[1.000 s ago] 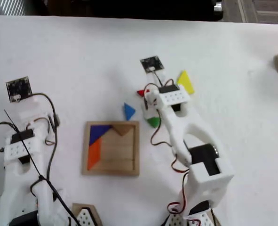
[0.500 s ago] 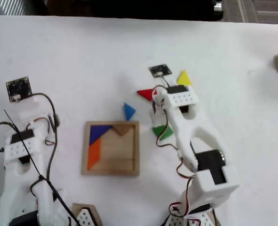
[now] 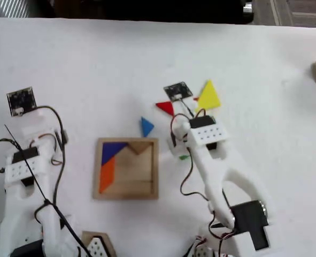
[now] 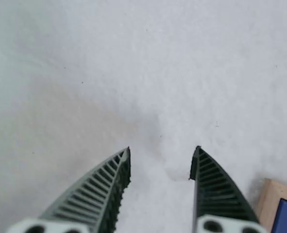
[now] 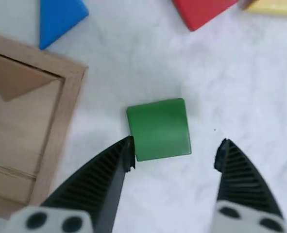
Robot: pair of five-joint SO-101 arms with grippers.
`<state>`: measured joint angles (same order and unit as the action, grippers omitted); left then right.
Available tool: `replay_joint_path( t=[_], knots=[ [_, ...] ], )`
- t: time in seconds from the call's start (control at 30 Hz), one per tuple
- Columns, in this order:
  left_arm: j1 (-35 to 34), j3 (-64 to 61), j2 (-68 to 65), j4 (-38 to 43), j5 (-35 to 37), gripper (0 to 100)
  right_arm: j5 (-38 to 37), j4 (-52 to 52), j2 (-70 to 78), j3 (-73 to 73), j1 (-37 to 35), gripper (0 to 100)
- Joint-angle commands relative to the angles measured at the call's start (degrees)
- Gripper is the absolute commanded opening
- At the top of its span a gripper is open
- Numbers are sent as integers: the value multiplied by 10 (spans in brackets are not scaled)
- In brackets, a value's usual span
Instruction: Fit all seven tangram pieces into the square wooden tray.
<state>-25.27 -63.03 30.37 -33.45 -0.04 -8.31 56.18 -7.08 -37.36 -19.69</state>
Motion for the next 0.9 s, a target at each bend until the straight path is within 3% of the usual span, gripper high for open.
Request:
replay_joint_path(
  t=[0.0, 0.33, 0.53, 0.6, 0.87],
  knots=[
    [-6, 19, 0, 18, -3, 211, -10, -13, 13, 13, -19, 283],
    [-6, 19, 0, 18, -4, 211, -11, -16, 65, 31, -16, 274],
    [-6, 13, 0, 18, -4, 211, -85, -46, 67, 30, 1, 84],
    [-6, 13, 0, 18, -4, 211, -108, -58, 67, 27, 12, 63],
    [-6, 12, 0, 18, -4, 211, -111, -58, 65, 30, 20, 224]
  ],
)
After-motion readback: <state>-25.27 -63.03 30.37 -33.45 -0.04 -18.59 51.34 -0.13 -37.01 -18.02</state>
